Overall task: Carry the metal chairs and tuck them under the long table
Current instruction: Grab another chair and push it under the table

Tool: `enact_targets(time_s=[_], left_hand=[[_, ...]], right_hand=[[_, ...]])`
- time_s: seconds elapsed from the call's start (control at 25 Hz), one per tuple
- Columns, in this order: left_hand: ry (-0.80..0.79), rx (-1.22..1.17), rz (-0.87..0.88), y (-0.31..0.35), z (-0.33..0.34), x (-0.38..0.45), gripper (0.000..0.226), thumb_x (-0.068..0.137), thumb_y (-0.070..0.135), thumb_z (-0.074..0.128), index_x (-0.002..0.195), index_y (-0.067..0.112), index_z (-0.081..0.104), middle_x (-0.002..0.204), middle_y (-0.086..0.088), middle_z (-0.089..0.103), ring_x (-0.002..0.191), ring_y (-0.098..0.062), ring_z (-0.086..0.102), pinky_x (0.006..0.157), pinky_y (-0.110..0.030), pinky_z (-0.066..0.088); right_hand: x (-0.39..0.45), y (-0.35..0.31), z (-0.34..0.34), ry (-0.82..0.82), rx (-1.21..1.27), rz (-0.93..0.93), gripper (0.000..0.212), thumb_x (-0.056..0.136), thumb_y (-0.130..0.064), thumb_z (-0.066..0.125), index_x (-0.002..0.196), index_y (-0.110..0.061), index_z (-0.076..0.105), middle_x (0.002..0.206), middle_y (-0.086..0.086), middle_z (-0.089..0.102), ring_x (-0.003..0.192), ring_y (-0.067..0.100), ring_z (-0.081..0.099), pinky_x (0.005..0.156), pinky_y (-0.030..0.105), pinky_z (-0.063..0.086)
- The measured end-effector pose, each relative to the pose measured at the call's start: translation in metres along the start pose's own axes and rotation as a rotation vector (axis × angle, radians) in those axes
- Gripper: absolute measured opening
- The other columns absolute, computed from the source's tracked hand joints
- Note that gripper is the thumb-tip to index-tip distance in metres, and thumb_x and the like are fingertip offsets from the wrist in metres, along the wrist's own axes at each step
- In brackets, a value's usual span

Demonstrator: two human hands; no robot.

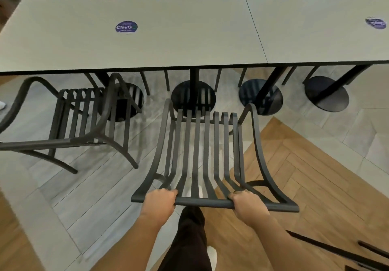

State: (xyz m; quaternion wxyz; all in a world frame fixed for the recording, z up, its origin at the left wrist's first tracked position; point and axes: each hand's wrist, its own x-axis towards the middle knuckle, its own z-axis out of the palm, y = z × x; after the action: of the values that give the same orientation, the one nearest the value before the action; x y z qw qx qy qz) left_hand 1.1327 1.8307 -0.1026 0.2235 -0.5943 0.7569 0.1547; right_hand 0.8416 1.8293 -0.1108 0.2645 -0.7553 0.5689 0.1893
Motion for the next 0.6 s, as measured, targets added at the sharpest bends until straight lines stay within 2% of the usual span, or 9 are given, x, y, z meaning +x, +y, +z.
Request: enact_targets(time_s=[0.24,0.6], left_hand=[[0.001,0.003,-0.004,-0.031,-0.046,0.082,0.028,0.104,0.031,0.053,0.132,0.029,0.056,0.109,0.001,0.071,0.100,-0.022,0.069,0.084,-0.035,0.055],[0.001,-0.002,-0.025,-0.070,-0.095,0.170,0.034,0.104,0.030,0.053,0.138,0.029,0.054,0.107,0.001,0.070,0.096,-0.020,0.069,0.082,-0.034,0.057]], right_hand=[[0.084,0.017,-0.062,0.014,-0.022,-0.036,0.027,0.102,-0.020,0.047,0.122,-0.025,0.063,0.113,-0.001,0.069,0.102,0.020,0.066,0.092,0.036,0.054],[0.173,0.027,-0.131,-0.005,-0.052,-0.044,0.026,0.102,-0.017,0.047,0.121,-0.023,0.063,0.110,-0.002,0.067,0.097,0.020,0.066,0.087,0.034,0.055]])
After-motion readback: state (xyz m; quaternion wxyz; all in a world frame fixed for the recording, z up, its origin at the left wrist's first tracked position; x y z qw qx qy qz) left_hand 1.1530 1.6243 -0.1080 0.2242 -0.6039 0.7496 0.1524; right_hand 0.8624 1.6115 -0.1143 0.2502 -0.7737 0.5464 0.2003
